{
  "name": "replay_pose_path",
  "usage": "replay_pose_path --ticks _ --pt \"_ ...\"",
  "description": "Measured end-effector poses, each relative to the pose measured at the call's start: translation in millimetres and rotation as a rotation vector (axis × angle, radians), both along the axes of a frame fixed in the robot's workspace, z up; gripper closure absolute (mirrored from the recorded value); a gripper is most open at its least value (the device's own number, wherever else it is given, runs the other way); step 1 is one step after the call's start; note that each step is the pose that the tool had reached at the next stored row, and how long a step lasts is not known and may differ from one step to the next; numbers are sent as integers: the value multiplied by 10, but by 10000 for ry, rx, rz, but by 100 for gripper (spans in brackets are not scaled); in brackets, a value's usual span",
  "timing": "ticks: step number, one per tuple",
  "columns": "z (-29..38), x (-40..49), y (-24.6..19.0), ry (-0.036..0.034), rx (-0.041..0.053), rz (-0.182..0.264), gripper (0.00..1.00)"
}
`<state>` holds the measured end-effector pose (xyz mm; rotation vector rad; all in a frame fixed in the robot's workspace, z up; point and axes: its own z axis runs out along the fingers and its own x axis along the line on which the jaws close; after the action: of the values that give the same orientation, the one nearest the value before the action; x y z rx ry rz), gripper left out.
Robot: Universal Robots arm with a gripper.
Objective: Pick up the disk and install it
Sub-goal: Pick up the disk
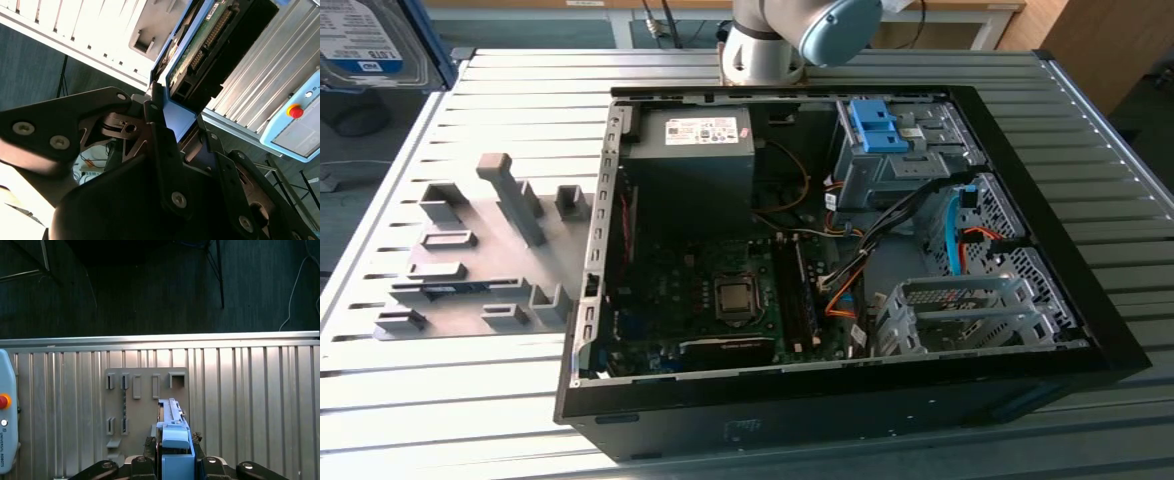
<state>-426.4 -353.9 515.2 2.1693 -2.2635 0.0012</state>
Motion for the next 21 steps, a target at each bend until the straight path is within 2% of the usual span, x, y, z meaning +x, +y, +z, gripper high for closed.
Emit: replay_pose_path --ticks 7,21 --pt "0 91 0 0 0 -1 64" --pt "0 371 -7 0 0 0 64"
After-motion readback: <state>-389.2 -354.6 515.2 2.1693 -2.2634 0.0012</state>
